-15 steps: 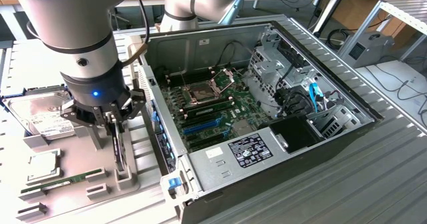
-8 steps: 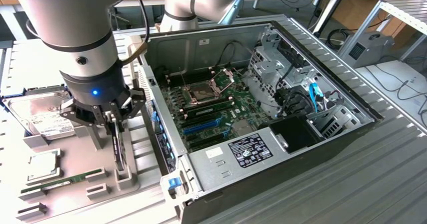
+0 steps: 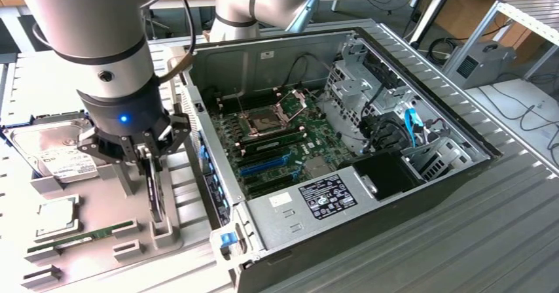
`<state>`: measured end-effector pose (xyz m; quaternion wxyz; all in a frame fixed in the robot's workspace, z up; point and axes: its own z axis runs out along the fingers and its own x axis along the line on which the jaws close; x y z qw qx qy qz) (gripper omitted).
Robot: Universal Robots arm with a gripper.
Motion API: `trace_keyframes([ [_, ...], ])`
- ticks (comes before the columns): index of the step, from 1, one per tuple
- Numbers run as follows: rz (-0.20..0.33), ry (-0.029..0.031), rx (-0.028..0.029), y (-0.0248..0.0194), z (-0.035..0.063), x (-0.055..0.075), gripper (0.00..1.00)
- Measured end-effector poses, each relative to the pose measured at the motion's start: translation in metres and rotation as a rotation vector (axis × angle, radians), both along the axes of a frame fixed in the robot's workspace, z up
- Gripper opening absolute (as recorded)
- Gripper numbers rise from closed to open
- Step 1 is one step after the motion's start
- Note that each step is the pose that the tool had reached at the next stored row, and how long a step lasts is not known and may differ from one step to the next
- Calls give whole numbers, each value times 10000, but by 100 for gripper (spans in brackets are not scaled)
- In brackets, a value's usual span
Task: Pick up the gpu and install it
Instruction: 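Pick up the gpu and move the gpu toward the slot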
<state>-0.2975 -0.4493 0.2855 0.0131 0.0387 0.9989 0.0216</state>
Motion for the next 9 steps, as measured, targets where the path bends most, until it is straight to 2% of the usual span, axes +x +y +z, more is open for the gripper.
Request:
trace_keyframes([
  [9,0,0,0,0,50,0,27],
])
